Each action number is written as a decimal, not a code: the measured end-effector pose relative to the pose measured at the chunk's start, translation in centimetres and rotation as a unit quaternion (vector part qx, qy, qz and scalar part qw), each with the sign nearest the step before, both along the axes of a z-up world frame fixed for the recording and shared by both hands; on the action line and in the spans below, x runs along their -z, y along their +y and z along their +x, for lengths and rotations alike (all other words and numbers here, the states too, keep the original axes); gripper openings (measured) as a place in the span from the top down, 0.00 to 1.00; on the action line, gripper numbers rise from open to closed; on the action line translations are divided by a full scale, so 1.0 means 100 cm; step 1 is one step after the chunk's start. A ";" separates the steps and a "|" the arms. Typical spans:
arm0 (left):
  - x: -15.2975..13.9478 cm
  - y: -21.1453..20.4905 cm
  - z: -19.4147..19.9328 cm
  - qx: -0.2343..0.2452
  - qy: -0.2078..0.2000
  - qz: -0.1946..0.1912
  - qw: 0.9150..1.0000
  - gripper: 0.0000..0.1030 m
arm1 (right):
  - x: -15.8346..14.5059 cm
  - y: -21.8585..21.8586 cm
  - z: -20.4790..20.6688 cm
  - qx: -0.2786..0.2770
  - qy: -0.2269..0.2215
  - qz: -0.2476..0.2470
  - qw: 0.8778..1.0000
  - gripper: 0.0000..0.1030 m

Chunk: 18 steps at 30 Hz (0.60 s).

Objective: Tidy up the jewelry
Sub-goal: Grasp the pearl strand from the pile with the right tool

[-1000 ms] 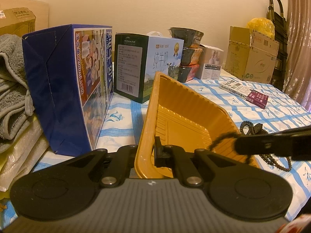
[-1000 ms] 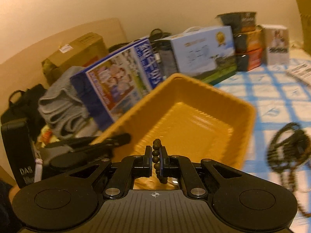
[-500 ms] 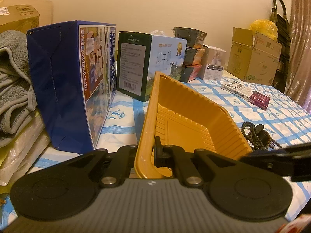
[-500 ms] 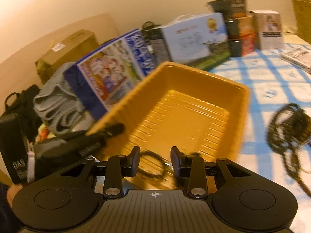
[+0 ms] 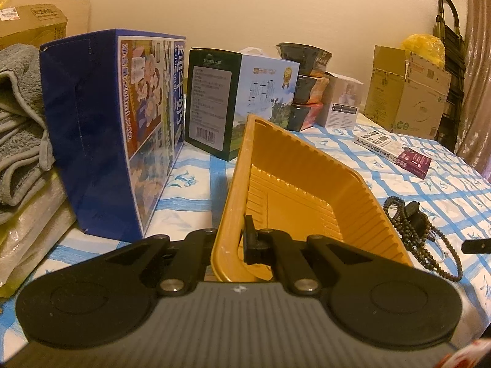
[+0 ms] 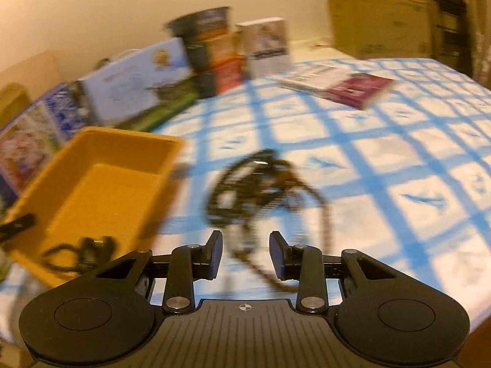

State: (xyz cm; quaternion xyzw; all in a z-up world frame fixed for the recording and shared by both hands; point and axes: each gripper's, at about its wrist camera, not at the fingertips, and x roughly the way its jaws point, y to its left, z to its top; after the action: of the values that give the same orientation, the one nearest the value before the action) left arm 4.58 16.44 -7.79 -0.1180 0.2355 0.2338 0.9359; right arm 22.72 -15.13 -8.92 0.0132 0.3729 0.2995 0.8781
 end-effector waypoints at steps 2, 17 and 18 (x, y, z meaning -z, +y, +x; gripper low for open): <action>0.000 0.000 0.001 0.000 0.000 0.000 1.000 0.95 | 0.006 -0.010 0.010 0.012 0.002 -0.012 1.000 0.66; 0.000 -0.003 0.020 0.003 0.007 0.008 1.000 0.95 | 0.041 0.004 0.042 -0.019 -0.018 -0.056 0.998 0.85; 0.001 -0.003 0.020 0.004 0.007 0.009 1.000 0.95 | 0.043 0.005 0.043 -0.020 -0.019 -0.058 0.998 0.85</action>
State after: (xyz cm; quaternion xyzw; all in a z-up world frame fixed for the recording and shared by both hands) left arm 6.57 16.13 -7.85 -0.1073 0.2407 0.2332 0.9360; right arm 27.05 -14.63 -13.18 -0.0507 0.3729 0.2947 0.8784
